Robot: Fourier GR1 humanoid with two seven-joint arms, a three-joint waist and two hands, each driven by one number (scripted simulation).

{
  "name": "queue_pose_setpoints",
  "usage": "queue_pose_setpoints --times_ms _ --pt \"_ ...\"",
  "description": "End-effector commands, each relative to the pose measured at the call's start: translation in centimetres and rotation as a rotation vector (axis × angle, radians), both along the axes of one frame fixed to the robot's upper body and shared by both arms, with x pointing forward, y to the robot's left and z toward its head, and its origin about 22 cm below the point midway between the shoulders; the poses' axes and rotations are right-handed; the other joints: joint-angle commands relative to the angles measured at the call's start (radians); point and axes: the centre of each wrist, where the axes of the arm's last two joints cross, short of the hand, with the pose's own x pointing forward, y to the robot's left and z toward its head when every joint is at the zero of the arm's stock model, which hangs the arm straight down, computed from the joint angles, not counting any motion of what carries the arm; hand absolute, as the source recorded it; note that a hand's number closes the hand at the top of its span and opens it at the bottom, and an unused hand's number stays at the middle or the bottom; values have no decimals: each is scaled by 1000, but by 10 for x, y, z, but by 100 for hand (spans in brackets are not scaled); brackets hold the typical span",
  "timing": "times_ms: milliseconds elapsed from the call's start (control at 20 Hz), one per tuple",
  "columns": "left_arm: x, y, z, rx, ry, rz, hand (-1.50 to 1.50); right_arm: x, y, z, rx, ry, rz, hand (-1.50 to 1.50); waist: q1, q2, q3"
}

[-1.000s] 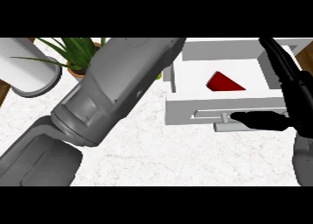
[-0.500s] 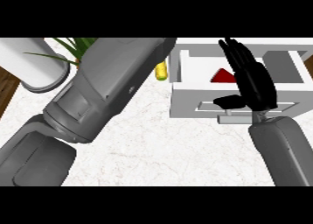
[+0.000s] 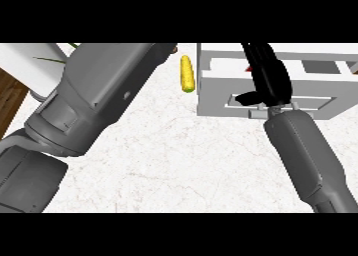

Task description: Pick up the can, place it into the drawer and close the drawer

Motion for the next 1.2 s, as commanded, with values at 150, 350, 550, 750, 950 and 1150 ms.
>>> queue_pose_setpoints --times_ms 150,350,550,750,950,1150 --pt "3 29 4 3 21 -2 -150 30 13 3 -22 -93 -93 -150 43 -7 -1" --pt "-1 31 -2 6 32 3 -150 40 0 2 -38 -122 -110 -150 42 -5 0" --pt "-3 39 0 6 18 -26 -150 59 14 34 -47 -158 -117 -150 61 2 0" --pt "0 59 -14 1 40 -4 -150 68 22 53 -31 -169 -132 -150 68 8 -1" --pt "-3 73 -12 8 35 -15 -150 70 11 53 -25 -190 -121 -150 83 10 0" --pt "-7 72 -8 15 30 -37 -150 75 36 75 45 -201 -95 -150 83 11 1"
